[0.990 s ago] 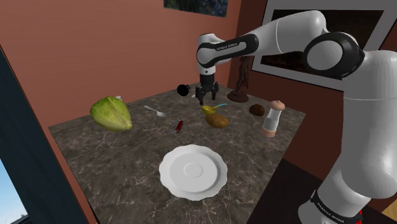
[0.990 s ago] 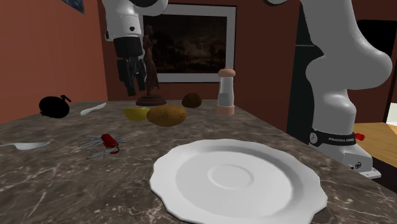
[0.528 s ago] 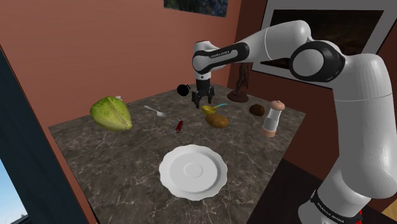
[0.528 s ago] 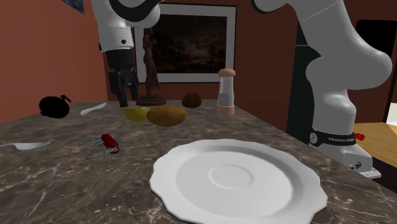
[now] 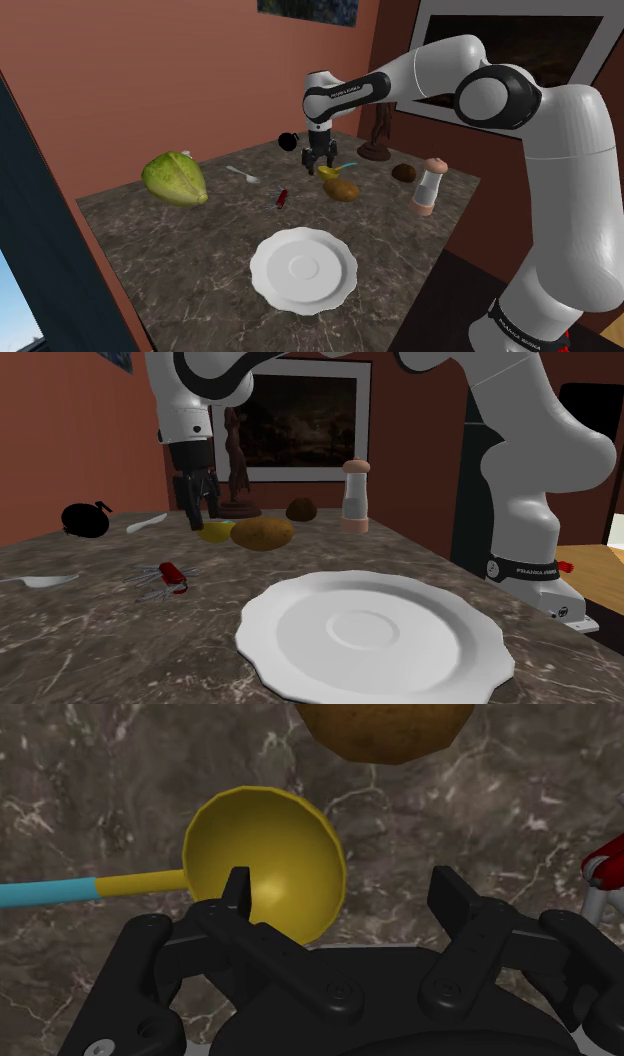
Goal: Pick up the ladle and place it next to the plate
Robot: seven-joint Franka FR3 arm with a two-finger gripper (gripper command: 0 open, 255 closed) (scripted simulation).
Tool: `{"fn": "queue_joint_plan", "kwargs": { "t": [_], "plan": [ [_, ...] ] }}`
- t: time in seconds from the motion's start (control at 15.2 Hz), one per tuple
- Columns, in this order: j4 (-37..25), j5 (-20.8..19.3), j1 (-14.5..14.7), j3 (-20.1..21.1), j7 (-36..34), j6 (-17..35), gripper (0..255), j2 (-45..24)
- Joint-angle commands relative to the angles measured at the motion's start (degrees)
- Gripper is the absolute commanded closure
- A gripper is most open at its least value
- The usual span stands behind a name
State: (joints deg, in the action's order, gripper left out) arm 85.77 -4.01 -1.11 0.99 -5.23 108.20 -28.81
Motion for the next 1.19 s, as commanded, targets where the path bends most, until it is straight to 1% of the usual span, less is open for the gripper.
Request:
{"fn": "queue_joint_plan", "kwargs": {
  "t": [0.0, 0.07, 0.13, 0.73, 1.12],
  "plan": [
    [0.01, 0.0, 0.0, 0.0, 0.0, 0.02, 0, 0.0],
    [0.0, 0.0, 0.0, 0.0, 0.0, 0.01, 0, 0.0],
    [0.0, 0.0, 0.0, 0.0, 0.0, 0.01, 255, 0.0],
    [0.01, 0.0, 0.0, 0.0, 0.0, 0.02, 255, 0.0],
    [-2.81, 0.09, 0.02, 0.03, 0.24, -3.99, 255, 1.19]
  ]
}}
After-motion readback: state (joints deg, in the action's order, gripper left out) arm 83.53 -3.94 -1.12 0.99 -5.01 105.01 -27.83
